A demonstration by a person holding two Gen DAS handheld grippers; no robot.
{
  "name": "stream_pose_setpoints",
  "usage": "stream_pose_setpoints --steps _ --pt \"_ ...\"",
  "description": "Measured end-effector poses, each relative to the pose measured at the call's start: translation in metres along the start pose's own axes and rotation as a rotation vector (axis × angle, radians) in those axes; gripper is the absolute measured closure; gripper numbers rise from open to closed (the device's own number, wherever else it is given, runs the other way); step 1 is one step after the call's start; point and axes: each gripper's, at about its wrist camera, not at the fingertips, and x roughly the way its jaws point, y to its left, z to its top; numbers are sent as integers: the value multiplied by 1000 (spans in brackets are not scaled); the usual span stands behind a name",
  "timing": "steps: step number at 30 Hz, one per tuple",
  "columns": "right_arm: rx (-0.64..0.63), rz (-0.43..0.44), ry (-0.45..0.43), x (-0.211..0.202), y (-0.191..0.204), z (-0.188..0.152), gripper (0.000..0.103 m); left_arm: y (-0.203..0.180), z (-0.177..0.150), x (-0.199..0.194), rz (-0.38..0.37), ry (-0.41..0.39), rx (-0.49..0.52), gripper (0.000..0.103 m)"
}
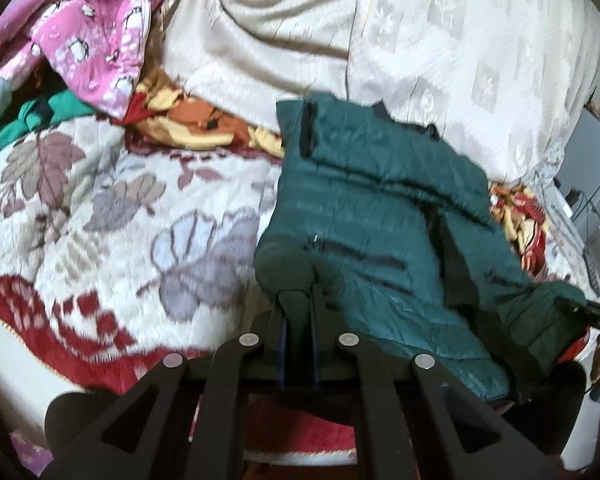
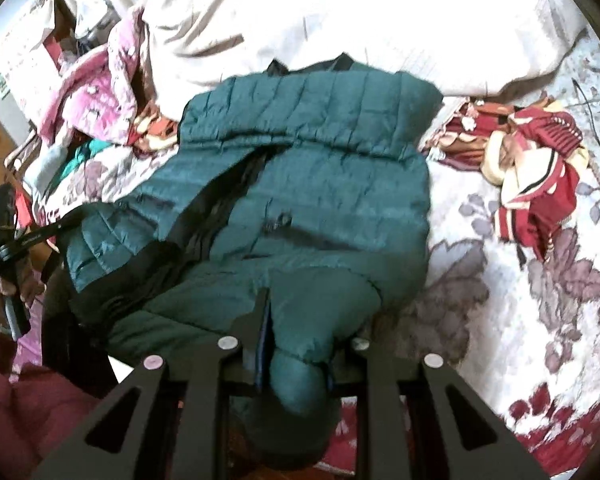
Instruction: Fold large clothes
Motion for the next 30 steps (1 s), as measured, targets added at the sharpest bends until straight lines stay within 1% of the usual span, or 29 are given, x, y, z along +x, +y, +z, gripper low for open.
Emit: stream_pose_setpoints --steps 3,5,14,19,23,27,30 --pt "21 -10 -41 -3 -5 10 82 0 16 -3 -21 -41 -31 94" --pt "35 -18 -67 -3 -8 16 82 -3 26 -2 -22 -67 -37 94" --pt "78 -77 -154 6 -22 63 82 -26 75 11 19 -172 -13 94" --pt "120 -105 -217 13 -35 93 82 -38 106 29 66 -231 -3 94" --pt "142 -135 -230 22 -43 114 82 -44 126 41 83 -267 7 94" --pt "164 -165 -234 33 -55 134 82 -53 147 59 120 -281 43 94" --pt "173 -190 -233 42 -64 148 82 -55 163 75 141 -283 40 94"
